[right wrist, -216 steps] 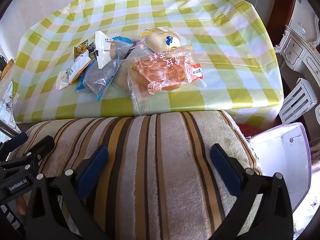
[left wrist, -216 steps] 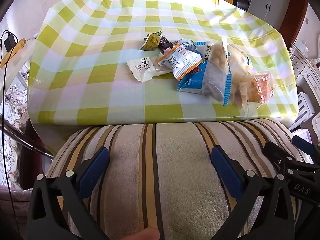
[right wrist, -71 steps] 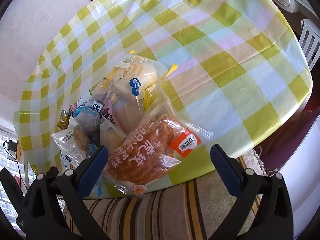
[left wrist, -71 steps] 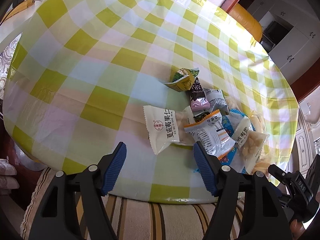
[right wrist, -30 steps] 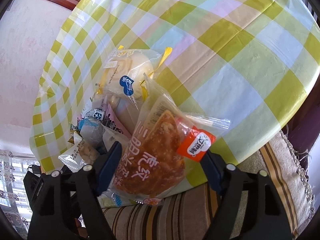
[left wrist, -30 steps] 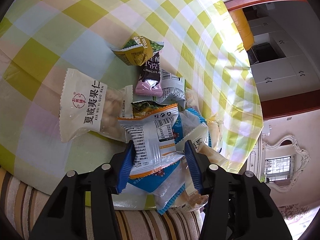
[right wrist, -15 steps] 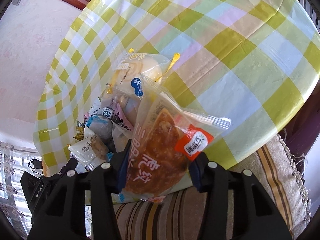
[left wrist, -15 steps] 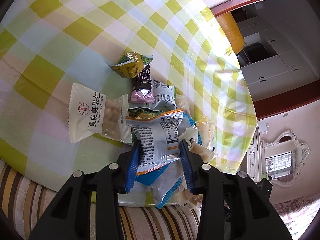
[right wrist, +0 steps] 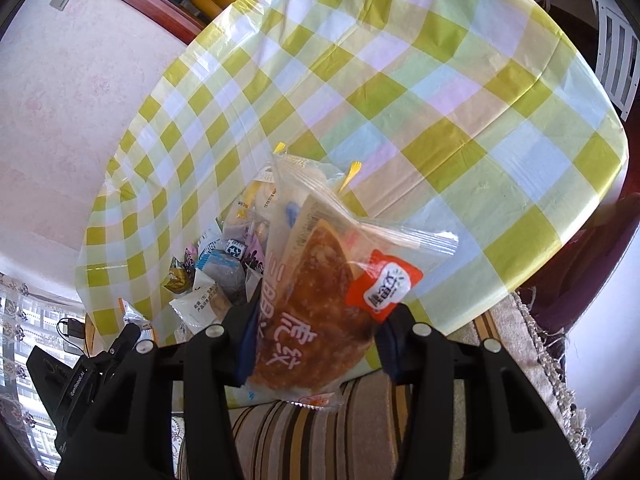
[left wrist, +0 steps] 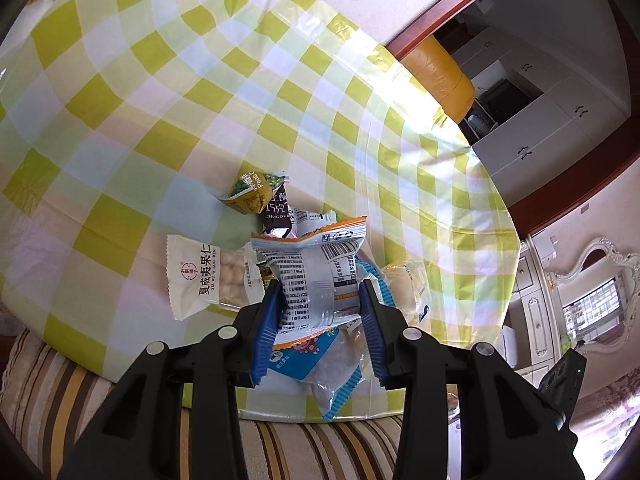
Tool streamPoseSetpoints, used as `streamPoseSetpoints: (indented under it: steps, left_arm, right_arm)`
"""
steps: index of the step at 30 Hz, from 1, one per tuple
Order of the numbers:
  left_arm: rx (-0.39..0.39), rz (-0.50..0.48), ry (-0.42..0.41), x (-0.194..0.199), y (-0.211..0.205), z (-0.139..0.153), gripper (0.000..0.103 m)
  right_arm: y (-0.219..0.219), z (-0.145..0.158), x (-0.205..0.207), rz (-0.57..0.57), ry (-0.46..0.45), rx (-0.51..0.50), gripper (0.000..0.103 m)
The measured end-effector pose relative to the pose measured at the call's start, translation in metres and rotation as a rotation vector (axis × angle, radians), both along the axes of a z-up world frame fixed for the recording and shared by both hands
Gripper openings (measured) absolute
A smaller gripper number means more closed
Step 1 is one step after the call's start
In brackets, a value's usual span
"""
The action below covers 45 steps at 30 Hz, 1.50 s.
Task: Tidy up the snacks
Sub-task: 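Lift both held snacks and carry them over the purple-rimmed white box, then open the left tool over the box while the right tool releases the bread bag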
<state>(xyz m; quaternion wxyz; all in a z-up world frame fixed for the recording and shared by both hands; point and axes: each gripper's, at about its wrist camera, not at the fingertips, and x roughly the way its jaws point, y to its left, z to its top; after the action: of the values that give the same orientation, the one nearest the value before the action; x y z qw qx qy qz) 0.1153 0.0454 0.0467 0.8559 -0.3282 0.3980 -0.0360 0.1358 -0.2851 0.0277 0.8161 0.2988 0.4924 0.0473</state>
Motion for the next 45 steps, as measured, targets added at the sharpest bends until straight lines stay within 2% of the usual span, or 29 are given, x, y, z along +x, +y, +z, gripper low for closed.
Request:
streamPoseSetpoints:
  steps: [4,9,17,22,32,38,45]
  left_arm:
    - [0.072,-0.021,-0.023,-0.001,-0.013,0.014,0.038]
    - [0.153,-0.094,-0.052,0.003,-0.042,0.031,0.038]
    - [0.212,-0.276,-0.129,0.003,-0.118,0.054,0.038]
    - [0.224,-0.433,-0.152,0.0,-0.178,0.057,0.038]
    - [0.204,-0.763,-0.068,-0.007,-0.303,0.022,0.038]
    - [0.208,-0.942,0.012,-0.015,-0.371,-0.007,0.038]
    - [0.265,-1.114,0.137,-0.021,-0.439,-0.057,0.038]
  right_arm:
    - [-0.011,0.016,-0.005,-0.013,-0.038,-0.066,0.047]
    - [-0.026,0.029,-0.011,-0.04,-0.066,-0.208,0.047]
    - [-0.068,0.037,-0.028,-0.115,-0.07,-0.328,0.047]
    - [-0.105,0.038,-0.042,-0.191,-0.051,-0.401,0.047]
    - [-0.184,0.011,-0.084,-0.34,0.072,-0.516,0.046]
    - [-0.231,-0.029,-0.111,-0.43,0.195,-0.54,0.046]
    - [-0.268,-0.08,-0.129,-0.486,0.32,-0.524,0.046]
